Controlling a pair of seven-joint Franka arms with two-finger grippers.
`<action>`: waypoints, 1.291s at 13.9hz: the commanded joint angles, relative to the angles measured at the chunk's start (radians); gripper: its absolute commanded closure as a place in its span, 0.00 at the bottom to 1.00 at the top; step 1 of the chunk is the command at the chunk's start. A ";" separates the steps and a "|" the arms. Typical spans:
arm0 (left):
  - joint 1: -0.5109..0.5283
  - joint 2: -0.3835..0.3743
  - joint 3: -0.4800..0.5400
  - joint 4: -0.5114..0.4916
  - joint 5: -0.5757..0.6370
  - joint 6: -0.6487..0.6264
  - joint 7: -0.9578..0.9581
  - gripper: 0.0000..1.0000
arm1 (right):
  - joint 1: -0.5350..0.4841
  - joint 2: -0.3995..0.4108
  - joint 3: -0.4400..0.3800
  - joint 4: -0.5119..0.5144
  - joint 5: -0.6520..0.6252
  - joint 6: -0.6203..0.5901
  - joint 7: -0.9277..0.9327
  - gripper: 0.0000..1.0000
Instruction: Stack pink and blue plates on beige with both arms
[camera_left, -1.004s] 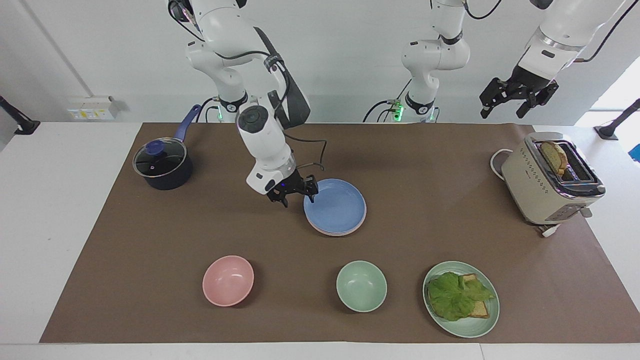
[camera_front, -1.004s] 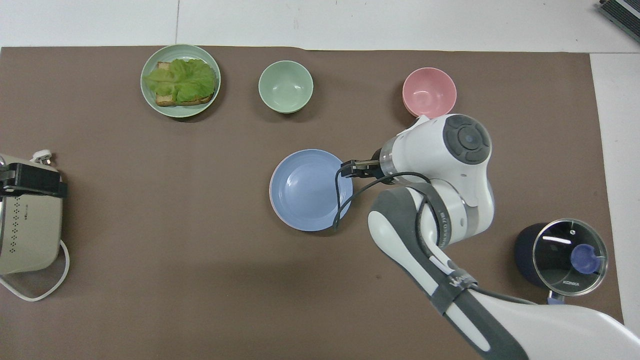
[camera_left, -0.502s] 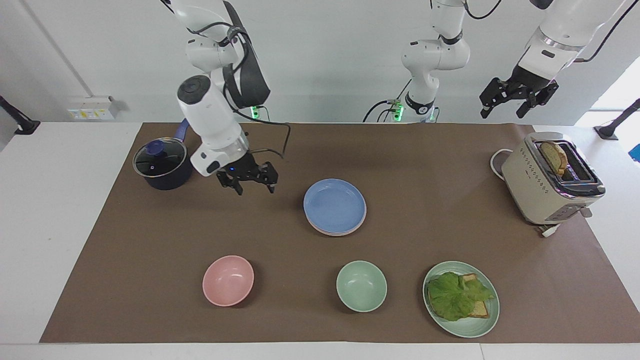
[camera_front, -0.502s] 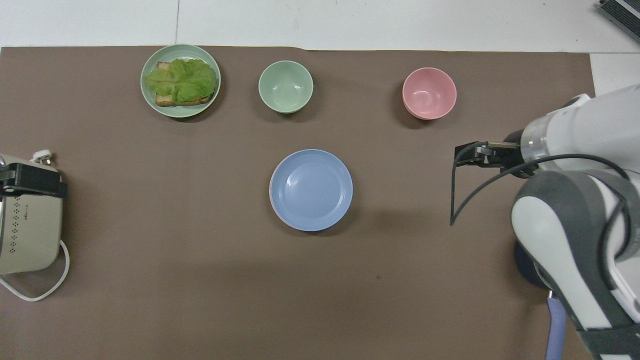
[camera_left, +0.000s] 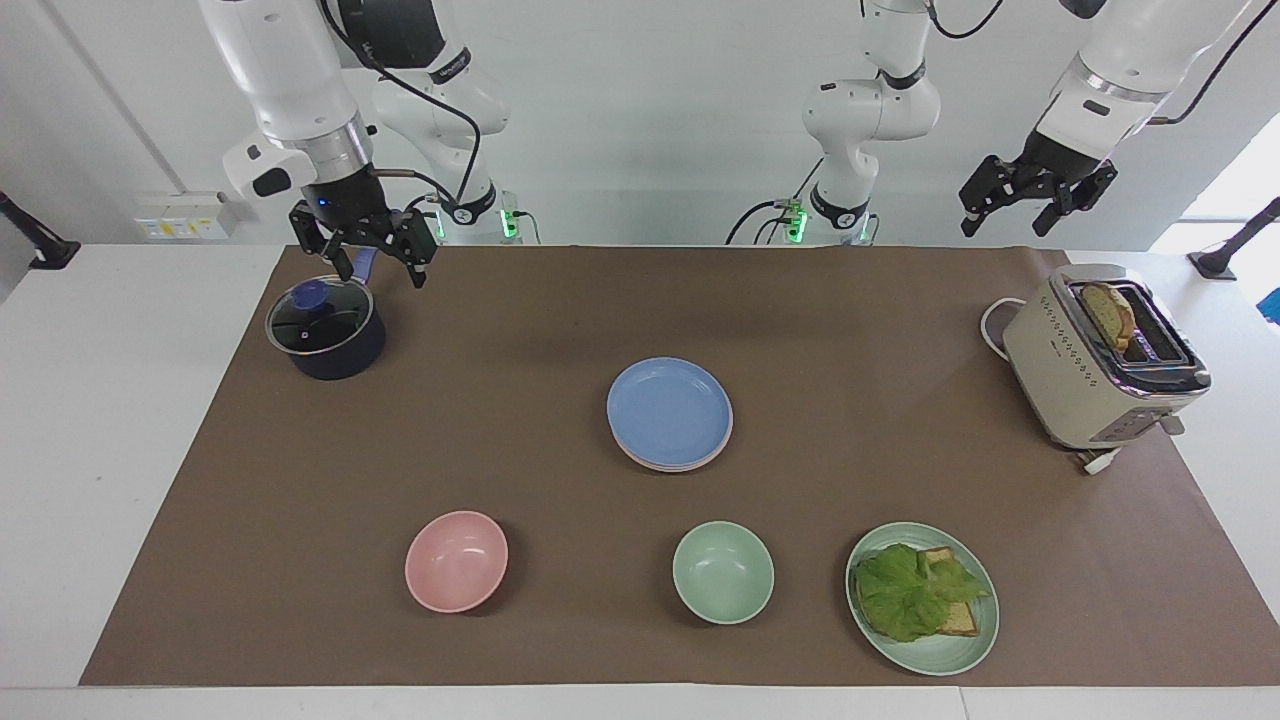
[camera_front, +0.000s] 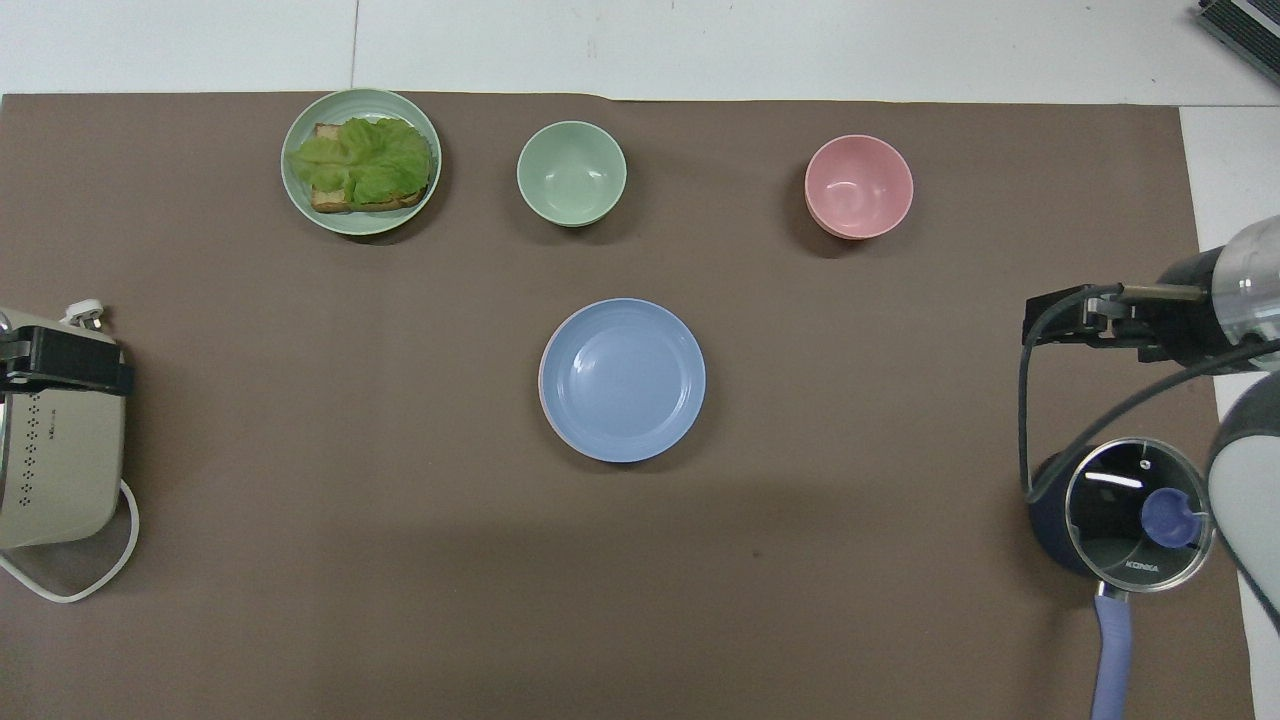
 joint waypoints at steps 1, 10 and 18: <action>0.009 -0.011 -0.004 -0.002 0.006 -0.011 0.007 0.00 | -0.005 0.111 0.015 0.192 -0.062 -0.133 -0.006 0.00; 0.009 -0.011 -0.004 -0.002 0.006 -0.011 0.007 0.00 | 0.000 0.100 0.011 0.189 -0.014 -0.129 -0.011 0.00; 0.009 -0.013 -0.004 -0.002 0.006 -0.011 0.007 0.00 | 0.124 0.085 -0.135 0.187 -0.010 -0.132 -0.077 0.00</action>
